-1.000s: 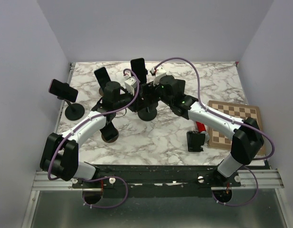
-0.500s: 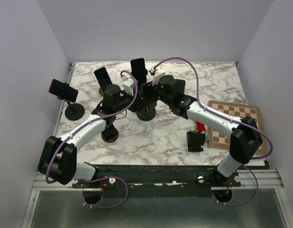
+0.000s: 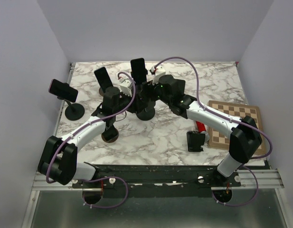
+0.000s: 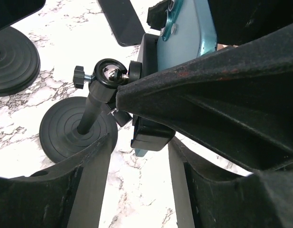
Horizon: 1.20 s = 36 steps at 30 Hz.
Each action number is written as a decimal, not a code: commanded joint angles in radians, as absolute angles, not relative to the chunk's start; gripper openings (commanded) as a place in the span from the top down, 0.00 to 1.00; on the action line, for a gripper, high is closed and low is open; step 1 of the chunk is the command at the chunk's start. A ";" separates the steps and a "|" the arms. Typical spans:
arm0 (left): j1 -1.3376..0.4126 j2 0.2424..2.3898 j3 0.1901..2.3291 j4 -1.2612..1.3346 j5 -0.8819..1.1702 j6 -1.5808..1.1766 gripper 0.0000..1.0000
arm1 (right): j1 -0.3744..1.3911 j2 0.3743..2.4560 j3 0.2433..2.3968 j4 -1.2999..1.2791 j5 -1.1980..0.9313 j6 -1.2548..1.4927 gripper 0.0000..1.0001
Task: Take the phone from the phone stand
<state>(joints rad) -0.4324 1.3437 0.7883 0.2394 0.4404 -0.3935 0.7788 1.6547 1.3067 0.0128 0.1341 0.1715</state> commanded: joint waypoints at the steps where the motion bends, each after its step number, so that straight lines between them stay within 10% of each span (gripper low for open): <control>1: -0.434 1.331 0.769 0.283 0.420 -0.408 0.41 | 0.787 1.675 1.330 0.002 0.094 0.239 0.99; 36: -0.435 1.325 0.712 0.462 0.404 -0.417 0.51 | 0.787 1.702 1.373 -0.035 0.082 0.291 0.99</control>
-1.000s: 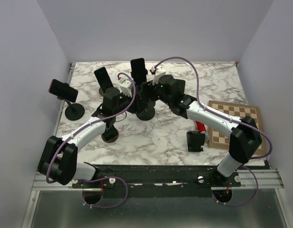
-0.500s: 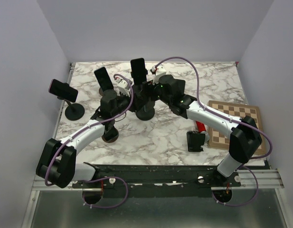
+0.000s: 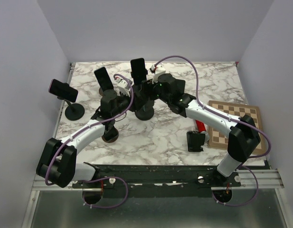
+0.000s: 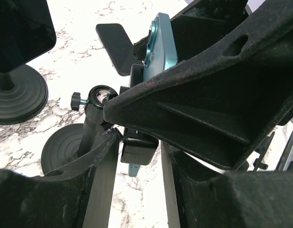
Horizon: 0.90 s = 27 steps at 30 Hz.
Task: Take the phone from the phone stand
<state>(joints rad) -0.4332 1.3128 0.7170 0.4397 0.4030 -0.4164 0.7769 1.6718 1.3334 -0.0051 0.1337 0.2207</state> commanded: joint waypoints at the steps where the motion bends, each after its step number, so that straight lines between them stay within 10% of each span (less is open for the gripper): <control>1: -0.436 1.324 0.709 0.464 0.407 -0.417 0.51 | 0.787 1.703 1.376 -0.038 0.082 0.291 0.99; 7: -0.436 1.328 0.712 0.470 0.406 -0.413 0.53 | 0.787 1.707 1.382 -0.040 0.073 0.288 0.99; 16: -0.435 1.343 0.736 0.390 0.427 -0.390 1.00 | 0.787 1.706 1.352 -0.029 0.164 0.231 0.99; 27: -0.417 1.333 0.739 0.276 0.594 -0.309 1.00 | 0.655 1.630 1.163 0.190 -0.005 0.016 0.99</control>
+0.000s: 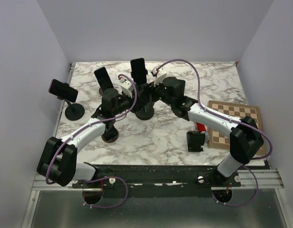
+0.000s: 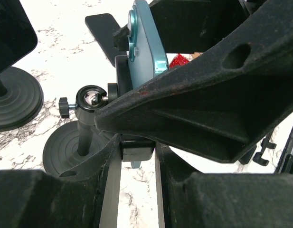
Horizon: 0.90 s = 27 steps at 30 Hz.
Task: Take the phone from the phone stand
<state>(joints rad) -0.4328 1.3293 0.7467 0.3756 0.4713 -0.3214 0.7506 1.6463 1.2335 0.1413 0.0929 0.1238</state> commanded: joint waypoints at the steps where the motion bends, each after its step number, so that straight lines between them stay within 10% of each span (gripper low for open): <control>1: -0.415 1.333 0.739 0.272 0.601 -0.301 1.00 | 0.638 1.626 1.155 0.196 -0.055 0.016 0.99; 11: -0.368 1.386 0.780 0.204 0.558 -0.272 1.00 | 0.589 1.660 1.197 0.170 -0.289 0.027 0.99; 17: -0.403 1.322 0.733 0.255 0.435 -0.316 1.00 | 0.636 1.634 1.182 0.158 -0.078 0.225 0.99; 22: -0.480 1.231 0.641 0.354 0.298 -0.367 0.59 | 0.724 1.667 1.238 0.081 0.143 0.339 0.99; 24: -0.486 1.192 0.611 0.378 0.249 -0.392 0.21 | 0.736 1.682 1.268 0.044 0.178 0.364 0.99; 27: -0.487 1.156 0.586 0.404 0.153 -0.396 0.06 | 0.746 1.688 1.291 0.023 0.165 0.369 0.99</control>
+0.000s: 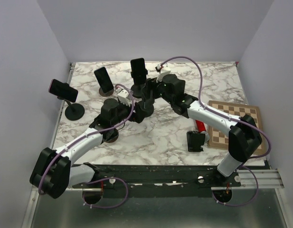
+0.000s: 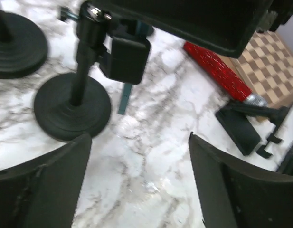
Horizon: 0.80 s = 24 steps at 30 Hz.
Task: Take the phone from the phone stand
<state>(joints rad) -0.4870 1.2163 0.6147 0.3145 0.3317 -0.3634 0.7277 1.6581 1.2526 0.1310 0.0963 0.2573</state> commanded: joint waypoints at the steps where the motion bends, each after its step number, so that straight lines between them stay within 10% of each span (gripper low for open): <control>1: -0.486 1.155 0.591 0.414 0.140 -0.386 0.06 | 0.746 1.687 1.292 0.024 0.151 0.367 0.99; 8: -0.463 1.253 0.713 0.445 0.201 -0.319 0.41 | 0.746 1.699 1.339 -0.031 0.109 0.349 0.99; 24: -0.465 1.345 0.752 0.453 0.255 -0.339 0.38 | 0.754 1.709 1.365 -0.048 0.108 0.348 0.99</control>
